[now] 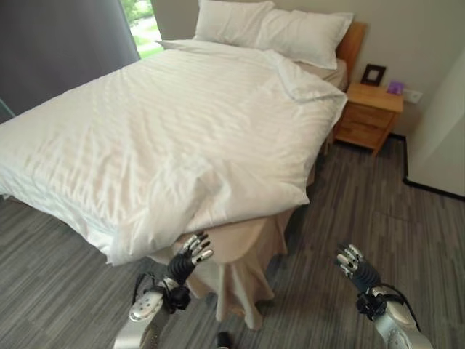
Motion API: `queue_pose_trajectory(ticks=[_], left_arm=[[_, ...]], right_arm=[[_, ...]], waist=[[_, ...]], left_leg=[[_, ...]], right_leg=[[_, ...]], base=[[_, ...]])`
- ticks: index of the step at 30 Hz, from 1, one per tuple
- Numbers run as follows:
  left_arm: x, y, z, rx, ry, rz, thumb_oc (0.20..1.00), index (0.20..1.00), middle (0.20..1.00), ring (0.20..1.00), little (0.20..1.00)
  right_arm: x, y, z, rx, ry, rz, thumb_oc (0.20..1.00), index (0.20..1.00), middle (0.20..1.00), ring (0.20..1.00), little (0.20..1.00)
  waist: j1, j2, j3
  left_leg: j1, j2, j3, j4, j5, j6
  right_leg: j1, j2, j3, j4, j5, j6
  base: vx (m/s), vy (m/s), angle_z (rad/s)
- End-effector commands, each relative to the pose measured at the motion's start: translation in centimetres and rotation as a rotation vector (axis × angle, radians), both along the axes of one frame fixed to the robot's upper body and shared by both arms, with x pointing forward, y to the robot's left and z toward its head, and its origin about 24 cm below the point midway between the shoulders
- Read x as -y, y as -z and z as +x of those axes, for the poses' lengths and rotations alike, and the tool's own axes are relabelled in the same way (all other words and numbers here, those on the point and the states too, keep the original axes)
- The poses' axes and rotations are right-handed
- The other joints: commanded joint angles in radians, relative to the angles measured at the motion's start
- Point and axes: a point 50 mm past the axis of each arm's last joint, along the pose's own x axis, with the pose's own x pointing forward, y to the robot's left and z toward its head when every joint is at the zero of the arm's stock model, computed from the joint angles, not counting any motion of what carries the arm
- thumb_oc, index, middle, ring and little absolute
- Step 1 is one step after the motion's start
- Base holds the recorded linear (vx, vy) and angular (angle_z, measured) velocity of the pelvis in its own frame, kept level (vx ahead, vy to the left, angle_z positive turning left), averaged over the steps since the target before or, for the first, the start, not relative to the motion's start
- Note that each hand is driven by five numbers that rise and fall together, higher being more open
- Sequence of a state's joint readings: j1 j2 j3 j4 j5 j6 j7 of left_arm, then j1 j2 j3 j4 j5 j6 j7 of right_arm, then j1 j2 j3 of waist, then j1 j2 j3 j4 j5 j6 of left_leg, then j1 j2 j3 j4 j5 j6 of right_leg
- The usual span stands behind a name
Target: Making the bed.
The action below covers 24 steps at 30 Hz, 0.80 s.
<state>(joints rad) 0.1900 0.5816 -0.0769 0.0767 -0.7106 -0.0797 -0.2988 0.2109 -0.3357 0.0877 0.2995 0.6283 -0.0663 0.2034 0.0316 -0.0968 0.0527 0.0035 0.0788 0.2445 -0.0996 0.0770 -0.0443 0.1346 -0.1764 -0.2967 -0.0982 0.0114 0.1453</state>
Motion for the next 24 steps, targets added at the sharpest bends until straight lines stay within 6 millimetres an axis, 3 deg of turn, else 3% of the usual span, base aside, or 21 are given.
queue_pose_trajectory(ticks=[1, 3, 4, 5, 7, 9, 12, 13, 14, 15, 16, 17, 21, 22, 24], left_arm=[[-3.6, -6.7, 1.7, 0.304, -0.057, -0.012, 1.0, 1.0, 1.0, 1.0, 1.0], [-6.7, -11.1, 1.8, 0.468, -0.167, 0.122, 1.0, 1.0, 1.0, 1.0, 1.0], [-8.6, -14.4, 1.9, 0.583, -0.253, 0.235, 1.0, 1.0, 1.0, 1.0, 1.0], [-9.2, -15.4, 2.2, 0.623, -0.296, 0.258, 1.0, 1.0, 1.0, 1.0, 1.0], [-11.0, -19.8, 3.2, 0.741, -0.448, 0.416, 1.0, 1.0, 1.0, 1.0, 1.0], [-11.3, -23.8, 4.1, 0.82, -0.502, 0.592, 1.0, 1.0, 1.0, 1.0, 1.0], [-12.4, -28.4, 5.8, 0.761, -0.56, 0.93, 1.0, 1.0, 1.0, 1.0, 1.0], [-12.2, -28.6, 6.1, 0.765, -0.554, 0.931, 1.0, 1.0, 1.0, 1.0, 1.0], [-13.3, -29.2, 7.4, 0.659, -0.566, 0.974, 1.0, 1.0, 1.0, 1.0, 1.0], [-12.8, -29.7, 8.0, 0.669, -0.553, 0.977, 1.0, 1.0, 1.0, 1.0, 1.0], [-13.4, -29.8, 8.5, 0.609, -0.565, 1.024, 1.0, 1.0, 1.0, 1.0, 1.0], [-13.6, -31.1, 9.8, 0.549, -0.598, 1.135, 1.0, 1.0, 1.0, 1.0, 1.0], [-13.3, -32.4, 11.0, 0.477, -0.591, 1.332, 1.0, 1.0, 1.0, 1.0, 1.0], [-13.5, -32.9, 11.5, 0.381, -0.588, 1.505, 1.0, 1.0, 1.0, 1.0, 1.0], [-13.5, -33.1, 11.6, 0.367, -0.586, 1.515, 1.0, 1.0, 1.0, 1.0, 1.0]], right_arm=[[1.1, -2.2, 1.3, 0.137, -0.024, -0.007, 1.0, 1.0, 1.0, 1.0, 1.0], [1.3, -1.8, 0.8, 0.122, -0.026, -0.003, 1.0, 1.0, 1.0, 1.0, 1.0], [1.5, -1.5, 0.6, 0.108, -0.024, -0.005, 1.0, 1.0, 1.0, 1.0, 1.0], [1.3, -1.4, 0.5, 0.103, -0.026, 0.001, 1.0, 1.0, 1.0, 1.0, 1.0], [1.0, -1.0, 0.4, 0.076, -0.054, -0.01, 1.0, 1.0, 1.0, 1.0, 1.0], [0.7, -1.0, 0.6, 0.063, -0.086, -0.023, 1.0, 1.0, 1.0, 1.0, 1.0], [0.2, -1.4, 1.3, 0.063, -0.139, -0.048, 1.0, 1.0, 1.0, 1.0, 1.0], [0.2, -1.4, 1.3, 0.063, -0.133, -0.045, 1.0, 1.0, 1.0, 1.0, 1.0], [-0.1, -1.4, 1.5, 0.055, -0.16, -0.055, 1.0, 1.0, 1.0, 1.0, 1.0], [-0.1, -1.4, 1.5, 0.056, -0.147, -0.046, 1.0, 1.0, 1.0, 1.0, 1.0], [-0.3, -1.3, 1.6, 0.047, -0.164, -0.049, 1.0, 1.0, 1.0, 1.0, 1.0], [-0.9, -1.1, 1.6, 0.038, -0.179, -0.035, 1.0, 1.0, 1.0, 1.0, 1.0], [-1.6, -1.1, 1.7, 0.044, -0.197, -0.01, 1.0, 1.0, 1.0, 1.0, 1.0], [-1.5, -1.3, 1.8, 0.05, -0.219, -0.025, 1.0, 1.0, 1.0, 1.0, 1.0], [-1.5, -1.4, 1.8, 0.058, -0.213, -0.026, 1.0, 1.0, 1.0, 1.0, 1.0]], waist=[[0.032, 0.026, 0.008], [0.042, 0.02, 0.003], [0.05, 0.016, 0.0], [0.052, 0.012, 0.0], [0.053, 0.006, -0.001], [0.051, -0.002, 0.0], [0.027, 0.005, 0.003], [0.033, 0.002, 0.004], [0.006, 0.018, 0.006], [0.019, 0.01, 0.007], [0.004, 0.02, 0.009], [-0.007, 0.025, 0.013], [-0.016, 0.025, 0.018], [-0.039, 0.045, 0.029], [-0.044, 0.045, 0.038]], left_leg=[[0.039, -0.042, 0.019, 0.012, -0.012, 0.008], [0.034, -0.042, 0.016, 0.012, -0.014, 0.004], [0.027, -0.042, 0.014, 0.012, -0.012, 0.002], [0.026, -0.042, 0.013, 0.012, -0.012, 0.001], [0.025, -0.041, 0.017, 0.012, -0.018, -0.002], [0.017, -0.041, 0.022, 0.012, -0.016, -0.003], [0.012, -0.042, 0.031, 0.012, -0.019, -0.004], [0.011, -0.042, 0.03, 0.012, -0.019, -0.004], [0.006, -0.045, 0.035, 0.012, -0.016, -0.003], [0.005, -0.045, 0.034, 0.012, -0.016, -0.003], [0.002, -0.045, 0.037, 0.012, -0.014, -0.003], [-0.006, -0.045, 0.041, 0.012, -0.01, -0.003], [-0.02, -0.046, 0.05, 0.012, -0.008, -0.003], [-0.032, -0.047, 0.063, 0.012, -0.008, -0.001], [-0.038, -0.048, 0.069, 0.012, -0.007, 0.0]], right_leg=[[0.0, -0.051, -0.034, 0.032, 0.13, 0.065], [-0.002, -0.051, -0.041, 0.029, 0.131, 0.069], [-0.006, -0.05, -0.047, 0.028, 0.132, 0.071], [-0.008, -0.05, -0.047, 0.028, 0.133, 0.072], [-0.01, -0.046, -0.052, 0.026, 0.135, 0.077], [-0.018, -0.046, -0.051, 0.023, 0.145, 0.079], [-0.022, -0.047, -0.053, 0.023, 0.155, 0.087], [-0.022, -0.047, -0.054, 0.023, 0.155, 0.088], [-0.03, -0.048, -0.053, 0.023, 0.164, 0.092], [-0.031, -0.048, -0.053, 0.023, 0.164, 0.091], [-0.034, -0.047, -0.052, 0.023, 0.167, 0.093], [-0.045, -0.046, -0.046, 0.023, 0.177, 0.097], [-0.063, -0.048, -0.041, 0.023, 0.19, 0.102], [-0.082, -0.051, -0.034, 0.024, 0.199, 0.105], [-0.092, -0.053, -0.028, 0.024, 0.203, 0.107]], base=[[0.06, 0.044, 0.07], [0.07, 0.035, 0.13], [0.05, 0.023, 0.11], [0.04, 0.01, 0.08], [0.04, 0.002, 0.06], [0.02, 0.002, 0.03], [0.03, 0.02, -0.04], [0.02, 0.049, 0.05], [0.0, 0.025, 0.04], [-0.01, 0.036, 0.03], [-0.01, 0.023, -0.04], [-0.01, 0.023, -0.04], [-0.01, 0.014, -0.02], [-0.02, 0.041, -0.11], [-0.04, 0.051, -0.15]])
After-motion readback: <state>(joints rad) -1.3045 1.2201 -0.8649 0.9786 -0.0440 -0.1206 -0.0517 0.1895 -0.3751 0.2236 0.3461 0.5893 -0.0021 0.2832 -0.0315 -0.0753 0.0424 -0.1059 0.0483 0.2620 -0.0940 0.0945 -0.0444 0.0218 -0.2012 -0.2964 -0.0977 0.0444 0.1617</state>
